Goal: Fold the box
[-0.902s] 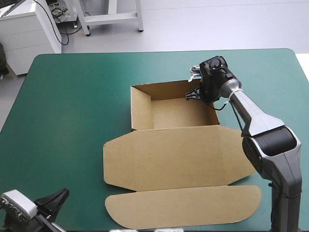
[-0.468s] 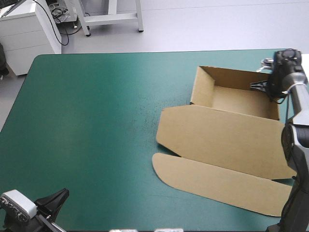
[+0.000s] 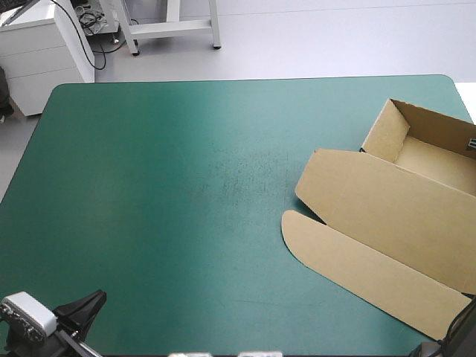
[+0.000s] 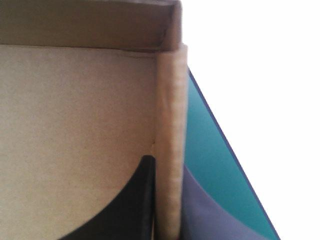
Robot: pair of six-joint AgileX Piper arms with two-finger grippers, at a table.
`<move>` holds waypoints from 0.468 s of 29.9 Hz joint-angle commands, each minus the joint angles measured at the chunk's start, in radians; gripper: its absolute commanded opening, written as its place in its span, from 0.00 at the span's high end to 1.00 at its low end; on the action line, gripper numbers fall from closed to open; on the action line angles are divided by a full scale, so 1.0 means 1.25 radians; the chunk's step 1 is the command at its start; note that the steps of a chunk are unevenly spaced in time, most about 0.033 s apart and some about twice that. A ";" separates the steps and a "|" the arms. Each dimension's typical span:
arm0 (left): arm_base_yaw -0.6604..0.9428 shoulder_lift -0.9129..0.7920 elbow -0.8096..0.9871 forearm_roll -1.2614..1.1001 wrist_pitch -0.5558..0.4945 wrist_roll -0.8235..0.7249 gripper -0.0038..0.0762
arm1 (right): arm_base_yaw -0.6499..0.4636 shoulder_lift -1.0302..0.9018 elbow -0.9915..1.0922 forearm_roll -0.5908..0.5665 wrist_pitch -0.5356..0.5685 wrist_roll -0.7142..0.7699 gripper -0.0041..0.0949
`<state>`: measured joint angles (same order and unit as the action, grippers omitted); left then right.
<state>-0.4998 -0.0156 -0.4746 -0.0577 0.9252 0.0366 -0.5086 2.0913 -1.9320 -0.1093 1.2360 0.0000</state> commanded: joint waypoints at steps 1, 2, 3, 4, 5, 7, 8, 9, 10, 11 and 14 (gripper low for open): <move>-0.003 -0.002 -0.017 -0.003 -0.060 -0.015 0.96 | -0.007 -0.052 -0.021 -0.031 0.010 0.000 0.97; -0.003 -0.002 -0.017 -0.003 -0.060 -0.015 0.96 | -0.007 -0.052 -0.021 -0.031 0.015 -0.013 0.96; -0.003 -0.002 -0.017 -0.003 -0.060 -0.015 0.96 | -0.007 -0.052 -0.021 -0.029 0.015 -0.028 0.94; -0.003 -0.002 -0.017 -0.003 -0.060 -0.015 0.96 | -0.007 -0.052 -0.021 -0.029 0.015 -0.036 0.89; -0.003 -0.002 -0.017 -0.003 -0.060 -0.015 0.96 | -0.007 -0.056 -0.021 -0.029 0.015 -0.041 0.84; -0.003 -0.002 -0.017 -0.003 -0.060 -0.015 0.96 | -0.007 -0.061 -0.024 -0.029 0.015 -0.043 0.71; -0.003 -0.002 -0.017 -0.003 -0.060 -0.015 0.96 | -0.007 -0.067 -0.029 -0.029 0.015 -0.045 0.62; -0.003 -0.002 -0.017 -0.003 -0.060 -0.015 0.96 | -0.007 -0.072 -0.037 -0.033 0.015 -0.045 0.54; -0.003 -0.002 -0.017 -0.003 -0.060 -0.015 0.96 | -0.007 -0.079 -0.044 -0.034 0.015 -0.045 0.47; -0.003 -0.002 -0.017 -0.003 -0.060 -0.015 0.96 | -0.007 -0.088 -0.054 -0.034 0.015 -0.045 0.40; -0.003 -0.002 -0.017 -0.001 -0.060 -0.015 0.96 | -0.007 -0.126 -0.079 -0.029 0.015 -0.041 0.32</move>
<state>-0.4998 -0.0156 -0.4746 -0.0577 0.9252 0.0265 -0.5096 2.0496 -1.9751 -0.1277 1.2361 -0.0439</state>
